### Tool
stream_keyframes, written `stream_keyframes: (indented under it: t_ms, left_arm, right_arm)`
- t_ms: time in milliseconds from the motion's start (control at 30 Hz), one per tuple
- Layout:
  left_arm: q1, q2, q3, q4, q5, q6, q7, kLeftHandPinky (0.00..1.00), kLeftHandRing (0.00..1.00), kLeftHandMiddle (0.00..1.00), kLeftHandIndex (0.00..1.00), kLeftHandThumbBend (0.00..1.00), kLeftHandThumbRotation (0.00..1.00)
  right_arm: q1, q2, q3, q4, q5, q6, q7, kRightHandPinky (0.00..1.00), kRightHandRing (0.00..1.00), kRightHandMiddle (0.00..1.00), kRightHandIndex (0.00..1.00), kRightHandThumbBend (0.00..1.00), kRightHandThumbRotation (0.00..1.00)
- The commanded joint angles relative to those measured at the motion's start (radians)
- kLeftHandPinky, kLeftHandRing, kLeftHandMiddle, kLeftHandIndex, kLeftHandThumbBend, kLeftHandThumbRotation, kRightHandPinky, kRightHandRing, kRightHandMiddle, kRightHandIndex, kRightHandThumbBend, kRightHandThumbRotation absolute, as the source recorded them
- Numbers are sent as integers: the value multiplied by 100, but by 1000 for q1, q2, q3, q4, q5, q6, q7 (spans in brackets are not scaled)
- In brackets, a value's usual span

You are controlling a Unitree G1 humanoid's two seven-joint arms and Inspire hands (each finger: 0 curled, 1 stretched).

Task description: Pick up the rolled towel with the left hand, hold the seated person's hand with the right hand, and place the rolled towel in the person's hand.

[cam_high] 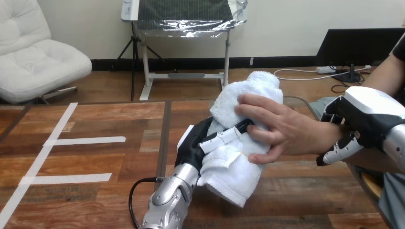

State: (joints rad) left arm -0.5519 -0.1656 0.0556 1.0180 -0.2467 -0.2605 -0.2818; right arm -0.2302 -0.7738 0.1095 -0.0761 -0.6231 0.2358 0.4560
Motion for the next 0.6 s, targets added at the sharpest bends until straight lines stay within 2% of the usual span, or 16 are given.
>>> stream_keyframes:
  t_ms: [0, 200, 567]
  left_arm:
    - [-180, -178, -18, 2, -1, -25, -8, 19, 28, 36, 45, 70, 8]
    - [-177, -173, -19, 0, 0, -26, -11, 19, 28, 35, 45, 70, 8]
    - [-168, -155, -25, -10, 4, -24, -28, 20, 28, 36, 46, 70, 7]
  right_arm:
    - [-62, -4, -40, -76, 3, -7, -20, 41, 48, 53, 50, 77, 0]
    - [-60, -5, -42, -71, 9, -15, -22, 39, 46, 52, 50, 78, 0]
    - [-55, 1, -47, -72, 32, -19, -20, 41, 46, 52, 52, 78, 0]
